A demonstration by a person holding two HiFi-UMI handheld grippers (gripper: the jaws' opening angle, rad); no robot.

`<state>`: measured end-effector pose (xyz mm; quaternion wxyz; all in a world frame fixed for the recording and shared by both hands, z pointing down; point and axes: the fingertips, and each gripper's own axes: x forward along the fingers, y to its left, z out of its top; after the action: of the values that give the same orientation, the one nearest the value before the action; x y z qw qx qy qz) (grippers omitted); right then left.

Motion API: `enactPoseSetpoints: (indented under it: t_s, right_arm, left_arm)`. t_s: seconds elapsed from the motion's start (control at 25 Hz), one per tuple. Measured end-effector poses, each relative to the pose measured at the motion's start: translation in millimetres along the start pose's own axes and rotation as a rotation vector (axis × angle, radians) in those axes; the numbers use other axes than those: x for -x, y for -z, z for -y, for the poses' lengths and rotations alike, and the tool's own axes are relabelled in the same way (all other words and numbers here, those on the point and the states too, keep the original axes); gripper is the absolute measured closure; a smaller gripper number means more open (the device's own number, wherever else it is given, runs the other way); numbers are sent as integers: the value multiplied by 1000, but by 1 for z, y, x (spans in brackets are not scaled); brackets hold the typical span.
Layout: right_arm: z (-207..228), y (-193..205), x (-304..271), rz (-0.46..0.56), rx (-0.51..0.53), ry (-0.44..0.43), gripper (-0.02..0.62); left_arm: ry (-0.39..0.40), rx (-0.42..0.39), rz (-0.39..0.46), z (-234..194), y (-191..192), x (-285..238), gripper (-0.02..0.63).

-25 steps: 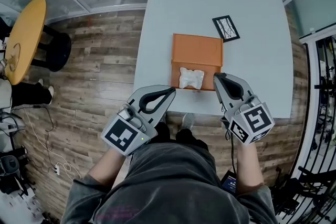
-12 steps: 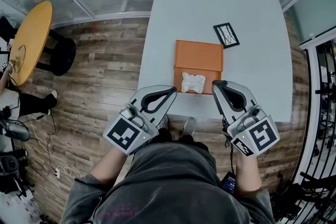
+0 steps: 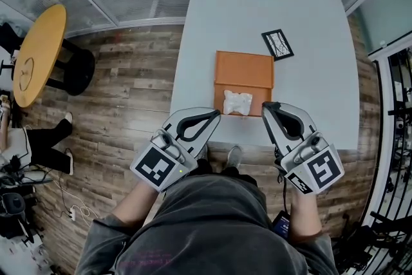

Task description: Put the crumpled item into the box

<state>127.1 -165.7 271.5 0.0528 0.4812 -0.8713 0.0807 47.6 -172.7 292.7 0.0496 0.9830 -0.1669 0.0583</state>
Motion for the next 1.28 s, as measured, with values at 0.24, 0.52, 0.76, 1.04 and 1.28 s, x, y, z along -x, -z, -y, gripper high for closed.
enactPoseSetpoints:
  t_s: [0.24, 0.52, 0.76, 1.04, 1.28]
  right_arm:
    - [2, 5, 0, -5, -16, -5, 592]
    - [2, 6, -2, -14, -18, -11, 592]
    - [4, 7, -4, -23, -22, -14, 592]
    - [4, 9, -2, -28, -29, -12, 592]
    - [7, 9, -1, -28, -36, -12, 592]
  left_arm:
    - [-1, 5, 1, 1, -1, -3, 594]
    - [-7, 1, 5, 0, -3, -2, 594]
    - [-5, 0, 8, 1, -4, -4, 594]
    - [-1, -9, 7, 3, -6, -3, 594]
    - [1, -7, 1, 4, -7, -6, 594]
